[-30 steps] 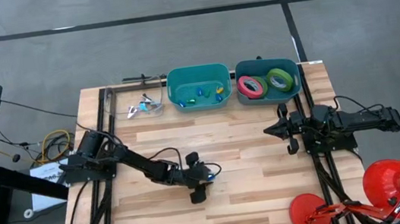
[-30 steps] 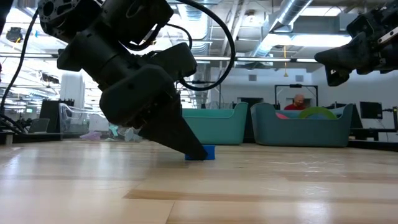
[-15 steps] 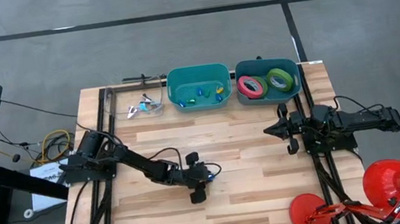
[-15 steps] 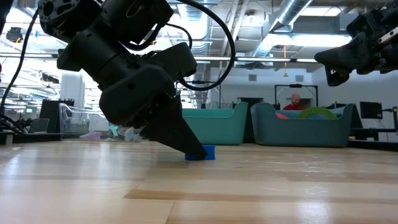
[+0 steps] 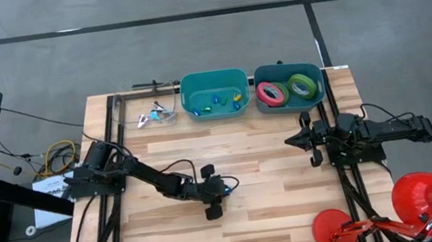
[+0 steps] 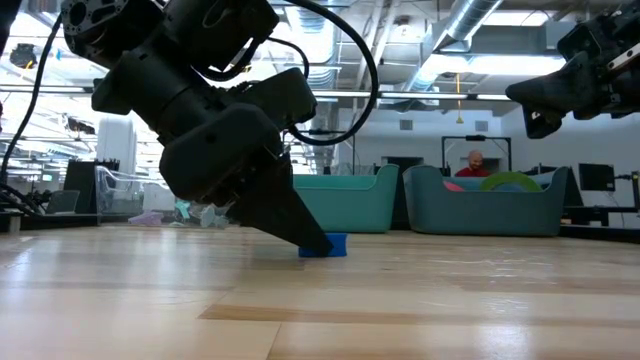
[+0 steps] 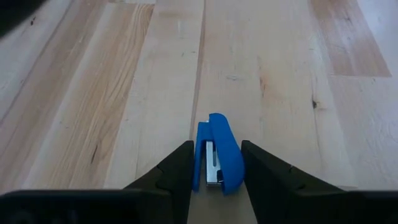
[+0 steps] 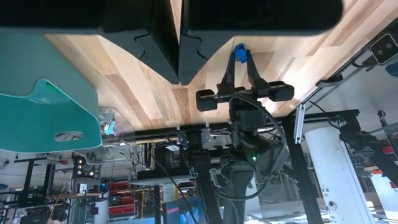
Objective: Pick and place Stapler, Stapler remover, tape
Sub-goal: Put the blue stapler into the green bin
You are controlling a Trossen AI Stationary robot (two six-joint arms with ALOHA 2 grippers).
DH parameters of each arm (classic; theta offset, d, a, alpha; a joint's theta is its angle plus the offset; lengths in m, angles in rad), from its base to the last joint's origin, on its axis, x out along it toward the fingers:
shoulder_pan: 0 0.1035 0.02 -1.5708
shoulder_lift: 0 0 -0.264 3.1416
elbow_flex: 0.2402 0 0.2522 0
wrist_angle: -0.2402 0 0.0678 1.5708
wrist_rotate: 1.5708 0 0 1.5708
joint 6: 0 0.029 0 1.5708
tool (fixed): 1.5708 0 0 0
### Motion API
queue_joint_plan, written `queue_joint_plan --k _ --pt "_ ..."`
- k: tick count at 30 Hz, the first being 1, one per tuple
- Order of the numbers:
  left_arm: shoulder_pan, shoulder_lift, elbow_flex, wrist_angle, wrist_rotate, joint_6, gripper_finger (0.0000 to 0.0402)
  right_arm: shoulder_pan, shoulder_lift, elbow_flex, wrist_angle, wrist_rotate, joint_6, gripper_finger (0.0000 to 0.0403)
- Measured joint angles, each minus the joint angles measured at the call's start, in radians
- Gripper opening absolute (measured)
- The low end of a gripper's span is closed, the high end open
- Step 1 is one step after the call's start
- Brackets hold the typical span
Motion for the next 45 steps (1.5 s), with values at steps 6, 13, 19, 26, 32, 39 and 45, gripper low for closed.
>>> queue_joint_plan --k 6,13,19,26,32,39,45 --pt "0.000 -0.014 0.000 -0.003 0.000 0.000 0.0112 0.000 0.000 0.000 0.000 0.000 0.000 0.0000" --pt "0.007 -0.094 0.000 -0.004 -0.041 0.023 0.0108 0.000 0.000 0.000 0.000 0.000 0.000 0.0000" --pt "0.057 -0.179 0.000 -0.004 -0.043 0.114 0.0108 0.000 0.000 0.000 0.000 0.000 0.000 0.0000" --pt "0.199 -0.276 0.000 -0.003 -0.045 0.133 0.0108 0.000 0.000 0.000 0.000 0.000 0.000 0.0000" --pt "0.364 -0.337 0.000 -0.003 -0.045 0.211 0.0108 0.000 0.000 0.000 0.000 0.000 0.000 0.0000" --pt "0.582 -0.363 0.000 -0.002 -0.046 0.295 0.0108 0.000 0.000 0.000 0.000 0.000 0.000 0.0000" --pt "0.729 -0.363 0.000 -0.002 -0.041 0.296 0.0115 0.000 0.000 0.000 0.000 0.000 0.000 0.0000"
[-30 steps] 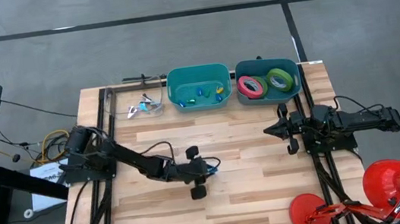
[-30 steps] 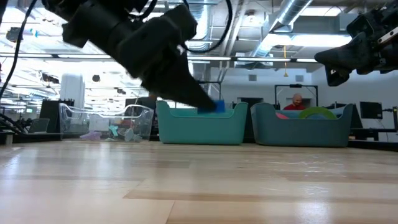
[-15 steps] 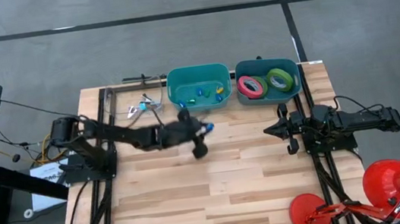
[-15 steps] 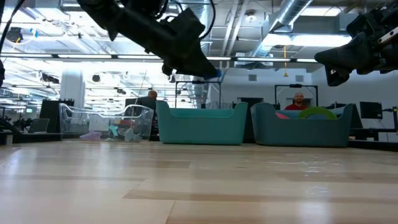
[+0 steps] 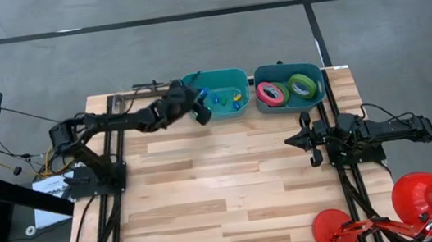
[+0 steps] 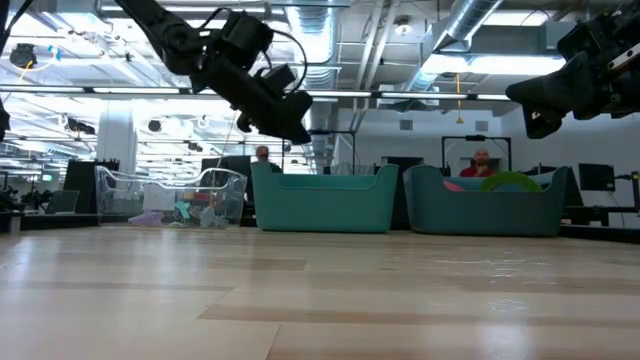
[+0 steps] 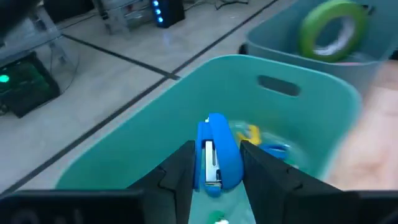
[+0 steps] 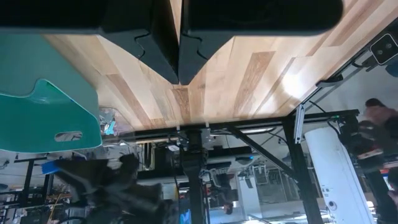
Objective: Pick and place Stapler, Stapler remover, tape
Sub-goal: Put the blue stapler into the green bin, then return to Home Position
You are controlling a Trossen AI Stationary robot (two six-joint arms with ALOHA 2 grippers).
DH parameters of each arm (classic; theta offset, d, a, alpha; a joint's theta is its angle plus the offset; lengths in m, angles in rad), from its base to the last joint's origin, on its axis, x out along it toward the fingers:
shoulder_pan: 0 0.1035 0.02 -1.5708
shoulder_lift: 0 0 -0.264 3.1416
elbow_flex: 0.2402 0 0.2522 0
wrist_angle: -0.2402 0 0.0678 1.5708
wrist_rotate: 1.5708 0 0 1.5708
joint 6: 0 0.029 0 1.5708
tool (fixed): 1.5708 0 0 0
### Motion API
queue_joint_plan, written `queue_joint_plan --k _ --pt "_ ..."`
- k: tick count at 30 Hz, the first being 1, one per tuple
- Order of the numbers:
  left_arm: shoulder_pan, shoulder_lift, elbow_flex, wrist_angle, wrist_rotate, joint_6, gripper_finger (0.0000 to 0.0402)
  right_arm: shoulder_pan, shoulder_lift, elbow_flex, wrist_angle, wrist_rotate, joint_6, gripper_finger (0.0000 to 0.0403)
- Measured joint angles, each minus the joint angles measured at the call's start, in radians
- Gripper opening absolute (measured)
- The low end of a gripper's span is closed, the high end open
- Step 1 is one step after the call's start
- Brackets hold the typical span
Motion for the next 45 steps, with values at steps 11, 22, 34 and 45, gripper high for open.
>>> queue_joint_plan --k 11,22,34,45 --pt "0.111 0.000 -0.010 0.000 0.273 -0.005 0.0213 0.000 0.000 0.000 0.000 0.000 0.000 0.0000" --pt "0.051 0.001 -0.071 -0.001 0.275 -0.019 0.0281 0.000 0.000 0.000 0.000 0.000 0.000 0.0000" --pt "-0.191 0.001 -0.070 0.027 0.275 -0.019 0.0220 0.000 0.000 0.000 0.000 0.000 0.000 0.0000" --pt "-0.333 -0.013 -0.087 0.032 0.276 -0.019 0.0116 0.000 0.000 0.000 0.000 0.000 0.000 0.0000"
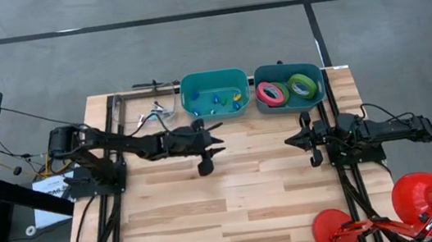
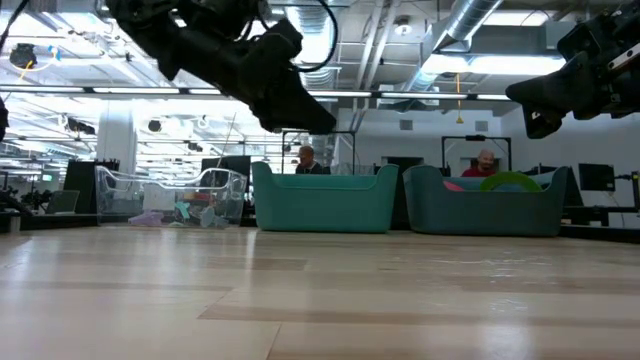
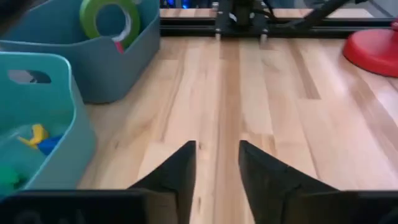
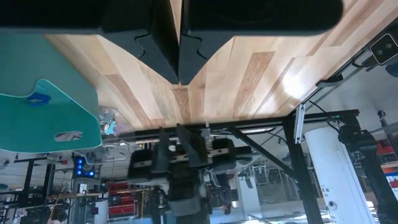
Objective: Pick and place Stapler, Stapler remover, tape
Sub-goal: Return to Home Position
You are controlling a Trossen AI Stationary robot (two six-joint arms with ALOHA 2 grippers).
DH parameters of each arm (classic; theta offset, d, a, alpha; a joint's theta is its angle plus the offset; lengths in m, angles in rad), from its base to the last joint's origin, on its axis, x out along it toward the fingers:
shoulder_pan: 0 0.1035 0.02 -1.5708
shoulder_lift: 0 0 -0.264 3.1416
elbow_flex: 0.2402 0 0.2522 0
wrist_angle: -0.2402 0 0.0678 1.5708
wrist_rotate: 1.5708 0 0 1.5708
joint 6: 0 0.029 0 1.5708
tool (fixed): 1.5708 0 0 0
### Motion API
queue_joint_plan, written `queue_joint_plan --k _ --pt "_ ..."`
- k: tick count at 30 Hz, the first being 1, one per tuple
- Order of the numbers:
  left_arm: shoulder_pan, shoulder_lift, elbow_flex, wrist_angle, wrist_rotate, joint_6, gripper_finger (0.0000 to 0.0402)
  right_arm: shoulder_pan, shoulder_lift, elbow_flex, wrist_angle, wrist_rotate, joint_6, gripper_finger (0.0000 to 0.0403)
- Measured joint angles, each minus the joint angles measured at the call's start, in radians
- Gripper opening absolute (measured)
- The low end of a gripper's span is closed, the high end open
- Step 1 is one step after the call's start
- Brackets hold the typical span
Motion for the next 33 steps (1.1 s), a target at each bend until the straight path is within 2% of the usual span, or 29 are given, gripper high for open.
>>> queue_joint_plan --k 5,17,20,25,33 --pt "-0.011 -0.080 -0.097 0.020 0.000 -0.012 0.0080 0.000 0.000 0.000 0.000 0.000 0.000 0.0000" --pt "-0.055 -0.416 -0.386 0.057 0.055 -0.037 0.0006 0.000 0.000 0.000 0.000 0.000 0.000 0.0000" --pt "-0.079 -0.498 -0.461 0.059 0.077 -0.037 0.0004 0.000 0.000 0.000 0.000 0.000 0.000 0.0000" --pt "-0.120 -0.623 -0.563 0.067 0.170 -0.045 0.0004 0.000 0.000 0.000 0.000 0.000 0.000 0.0000" --pt "-0.173 -0.766 -0.682 0.103 0.178 -0.045 0.0003 0.000 0.000 0.000 0.000 0.000 0.000 0.0000"
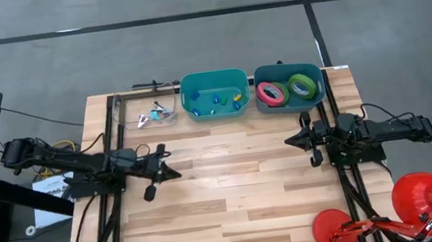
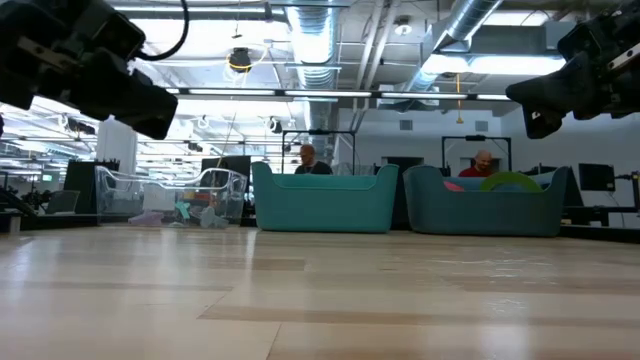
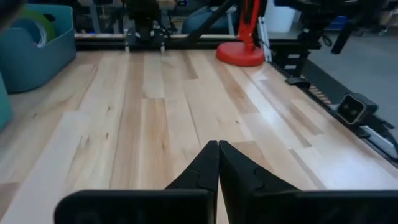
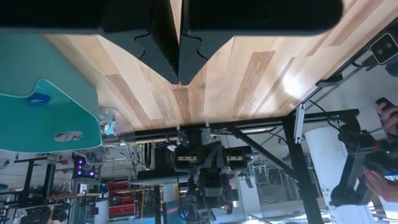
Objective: Pick and place Stapler, Stapler remover, tape
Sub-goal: Return to Home Position
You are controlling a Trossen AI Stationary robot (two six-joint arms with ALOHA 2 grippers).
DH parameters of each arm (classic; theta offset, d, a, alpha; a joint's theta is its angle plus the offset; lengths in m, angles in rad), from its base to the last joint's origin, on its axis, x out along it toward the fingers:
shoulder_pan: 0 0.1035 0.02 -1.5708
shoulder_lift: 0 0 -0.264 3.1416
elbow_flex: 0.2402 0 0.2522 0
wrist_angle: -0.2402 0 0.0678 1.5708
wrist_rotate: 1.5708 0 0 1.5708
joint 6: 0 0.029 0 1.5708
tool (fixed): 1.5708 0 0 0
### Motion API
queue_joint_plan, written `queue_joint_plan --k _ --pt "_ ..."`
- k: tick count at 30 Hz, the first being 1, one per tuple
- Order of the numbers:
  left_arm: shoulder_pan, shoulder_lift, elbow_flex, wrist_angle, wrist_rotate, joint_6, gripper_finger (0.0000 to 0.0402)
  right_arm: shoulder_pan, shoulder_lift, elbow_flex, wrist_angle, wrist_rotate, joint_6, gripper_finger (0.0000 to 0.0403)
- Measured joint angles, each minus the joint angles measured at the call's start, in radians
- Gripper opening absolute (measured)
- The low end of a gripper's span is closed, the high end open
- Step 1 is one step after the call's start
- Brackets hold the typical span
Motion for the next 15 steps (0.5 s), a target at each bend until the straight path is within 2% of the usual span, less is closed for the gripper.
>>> queue_joint_plan --k 15 --pt "-0.032 -0.159 -0.097 -0.007 0.000 0.003 0.0003 0.000 0.000 0.000 0.000 0.000 0.000 0.0000"
